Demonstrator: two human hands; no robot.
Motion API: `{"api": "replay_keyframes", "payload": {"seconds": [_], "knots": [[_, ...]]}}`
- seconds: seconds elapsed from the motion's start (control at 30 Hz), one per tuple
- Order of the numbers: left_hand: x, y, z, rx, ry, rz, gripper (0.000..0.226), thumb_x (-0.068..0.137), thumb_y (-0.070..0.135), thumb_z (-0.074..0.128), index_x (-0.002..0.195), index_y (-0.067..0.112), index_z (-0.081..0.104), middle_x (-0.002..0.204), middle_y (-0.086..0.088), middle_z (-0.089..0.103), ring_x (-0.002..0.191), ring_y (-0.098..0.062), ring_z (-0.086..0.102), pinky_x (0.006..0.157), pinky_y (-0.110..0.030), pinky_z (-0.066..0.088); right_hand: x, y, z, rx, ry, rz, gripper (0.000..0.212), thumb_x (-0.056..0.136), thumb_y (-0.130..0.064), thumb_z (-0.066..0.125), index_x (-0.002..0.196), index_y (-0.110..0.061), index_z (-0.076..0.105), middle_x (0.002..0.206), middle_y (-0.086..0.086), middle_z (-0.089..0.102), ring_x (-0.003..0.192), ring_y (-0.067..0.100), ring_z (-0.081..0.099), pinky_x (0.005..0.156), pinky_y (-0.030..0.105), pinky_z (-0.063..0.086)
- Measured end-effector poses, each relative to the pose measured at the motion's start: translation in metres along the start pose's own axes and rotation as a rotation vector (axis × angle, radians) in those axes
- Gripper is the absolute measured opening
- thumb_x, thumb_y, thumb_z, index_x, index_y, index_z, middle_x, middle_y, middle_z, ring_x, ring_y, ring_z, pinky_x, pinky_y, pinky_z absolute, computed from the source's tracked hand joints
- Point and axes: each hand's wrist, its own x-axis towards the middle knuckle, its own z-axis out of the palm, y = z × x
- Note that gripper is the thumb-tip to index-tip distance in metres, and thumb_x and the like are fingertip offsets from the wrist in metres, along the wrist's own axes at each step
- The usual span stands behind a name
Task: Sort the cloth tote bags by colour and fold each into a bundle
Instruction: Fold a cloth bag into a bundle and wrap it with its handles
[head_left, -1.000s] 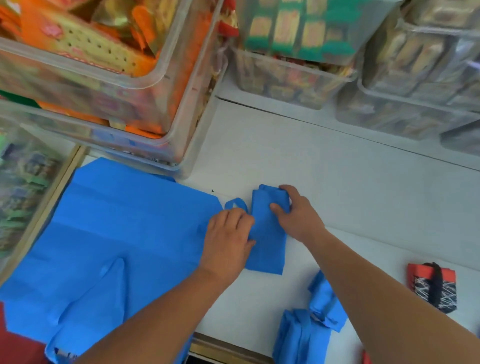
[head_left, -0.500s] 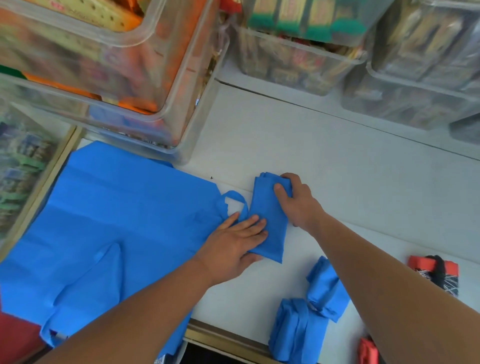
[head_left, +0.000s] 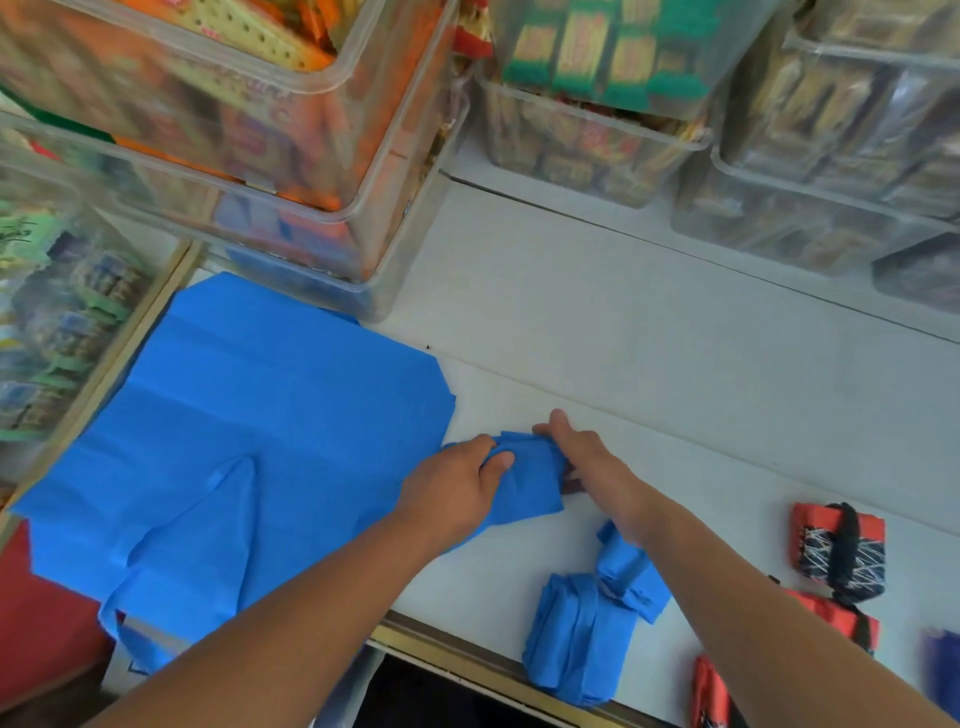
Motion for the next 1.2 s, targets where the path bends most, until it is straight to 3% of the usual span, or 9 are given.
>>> {"api": "replay_keyframes", "payload": {"seconds": [0.1,0.2,0.33,0.43,0.6,0.73,0.93,1.03,1.2], "knots": [[0.008,0.007,0.002,0.094,0.009,-0.07,0.043,0.102,0.058,0.039,0.078,0.023,0.042,0.076,0.004,0.051,0.078,-0.021,0.056,0.064,-0.036,0.044,-0.006,0.006,0.005,-0.251,0.035,-0.116,0.04,0.093,-0.058,0.06,0.126,-0.034,0.058,0.122,-0.007,0.045,0.107,0.002,0.054,0.083,0.009,0.044],[0.013,0.013,0.0,0.267,0.21,0.005,0.037,0.097,0.058,0.051,0.096,0.021,0.056,0.093,0.001,0.058,0.088,-0.023,0.057,0.072,-0.04,0.05,0.001,0.014,0.017,-0.34,0.22,-0.206,0.017,0.101,-0.036,0.057,0.114,-0.025,0.056,0.111,-0.001,0.046,0.093,0.011,0.055,0.067,0.008,0.039],[-0.005,0.001,0.015,0.386,0.366,0.341,0.049,0.093,0.048,0.051,0.125,0.013,0.062,0.13,-0.007,0.062,0.118,-0.028,0.058,0.1,-0.048,0.05,0.006,0.013,0.024,-0.22,0.356,-0.225,0.029,0.094,-0.027,0.069,0.12,-0.026,0.058,0.111,-0.002,0.056,0.095,0.014,0.058,0.081,0.027,0.049],[-0.023,-0.015,0.038,0.244,0.255,0.338,0.06,0.101,0.045,0.045,0.151,0.012,0.042,0.161,-0.007,0.035,0.147,-0.024,0.035,0.119,-0.041,0.034,-0.001,0.009,0.021,-0.012,0.424,-0.146,0.049,0.082,-0.026,0.083,0.124,-0.034,0.059,0.106,-0.006,0.066,0.094,0.013,0.066,0.084,0.034,0.057],[-0.015,-0.017,0.051,0.012,0.124,0.354,0.062,0.102,0.031,0.056,0.157,0.016,0.033,0.168,0.007,0.014,0.156,-0.017,0.013,0.123,-0.038,0.025,0.001,0.009,0.033,0.103,0.407,-0.142,0.044,0.092,-0.005,0.064,0.132,-0.023,0.064,0.125,-0.005,0.068,0.115,0.014,0.064,0.103,0.036,0.052],[-0.013,-0.03,0.049,0.263,0.128,0.319,0.063,0.102,0.053,0.036,0.159,0.028,0.026,0.168,0.011,0.012,0.156,-0.019,0.007,0.126,-0.049,0.014,0.001,0.005,0.033,-0.182,0.378,-0.308,0.042,0.103,-0.02,0.05,0.144,-0.027,0.053,0.145,-0.005,0.055,0.135,0.015,0.048,0.113,0.027,0.034],[-0.01,-0.032,0.054,0.366,0.081,0.28,0.064,0.105,0.058,0.025,0.162,0.033,0.01,0.169,0.012,-0.002,0.157,-0.016,-0.004,0.126,-0.05,0.007,0.016,0.02,0.034,-1.027,0.278,-0.245,0.077,0.087,-0.059,-0.012,0.16,-0.032,-0.013,0.167,0.003,-0.022,0.154,0.024,-0.02,0.125,0.047,-0.006],[-0.008,-0.027,0.046,0.364,0.107,0.263,0.069,0.102,0.062,0.028,0.161,0.028,0.018,0.169,0.01,0.009,0.156,-0.016,0.006,0.125,-0.048,0.015,0.022,0.025,0.035,-1.162,0.318,-0.233,0.079,0.083,-0.059,-0.02,0.153,-0.025,-0.027,0.164,0.01,-0.029,0.153,0.028,-0.023,0.125,0.051,-0.006],[-0.026,-0.036,0.037,0.365,0.28,0.317,0.059,0.096,0.058,0.048,0.143,0.023,0.053,0.155,0.003,0.045,0.141,-0.015,0.041,0.105,-0.041,0.033,0.025,0.034,0.039,-1.157,0.416,-0.284,0.072,0.1,-0.055,0.003,0.162,-0.019,0.003,0.167,0.017,-0.008,0.156,0.035,0.001,0.123,0.059,0.014]]}}
